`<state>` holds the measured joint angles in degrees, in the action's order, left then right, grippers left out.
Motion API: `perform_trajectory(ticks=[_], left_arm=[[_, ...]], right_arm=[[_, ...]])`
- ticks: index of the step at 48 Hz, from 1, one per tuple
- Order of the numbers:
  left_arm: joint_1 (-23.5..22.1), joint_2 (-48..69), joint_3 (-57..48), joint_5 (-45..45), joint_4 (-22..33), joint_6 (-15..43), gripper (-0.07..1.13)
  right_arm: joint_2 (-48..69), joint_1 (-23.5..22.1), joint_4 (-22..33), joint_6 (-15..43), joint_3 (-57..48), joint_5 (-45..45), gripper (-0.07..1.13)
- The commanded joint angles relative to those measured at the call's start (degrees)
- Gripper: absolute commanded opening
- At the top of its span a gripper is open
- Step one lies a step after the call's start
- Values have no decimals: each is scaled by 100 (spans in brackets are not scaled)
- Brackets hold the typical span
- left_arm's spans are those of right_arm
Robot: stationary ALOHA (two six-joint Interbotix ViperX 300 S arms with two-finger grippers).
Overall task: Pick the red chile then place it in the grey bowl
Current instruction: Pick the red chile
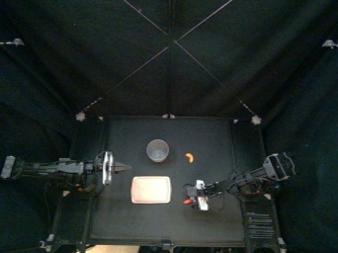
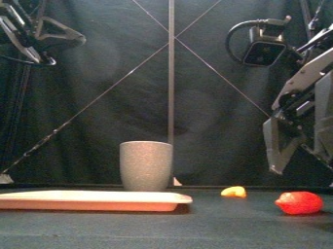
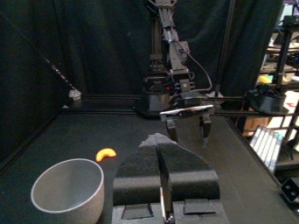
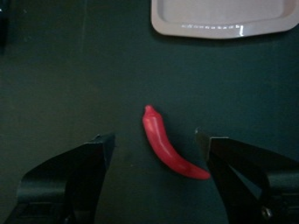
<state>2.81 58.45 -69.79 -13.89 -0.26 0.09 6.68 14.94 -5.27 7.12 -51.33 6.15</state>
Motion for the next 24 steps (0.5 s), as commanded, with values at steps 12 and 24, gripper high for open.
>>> perform_trajectory(ticks=[12, 24], left_arm=[[18, -18, 53, -26, -26, 9, -3], [18, -18, 44, -26, -26, 9, -3]], right_arm=[[-413, -18, 237, 0, 413, 510, 103], [-756, -26, 272, -9, 554, 527, 94]])
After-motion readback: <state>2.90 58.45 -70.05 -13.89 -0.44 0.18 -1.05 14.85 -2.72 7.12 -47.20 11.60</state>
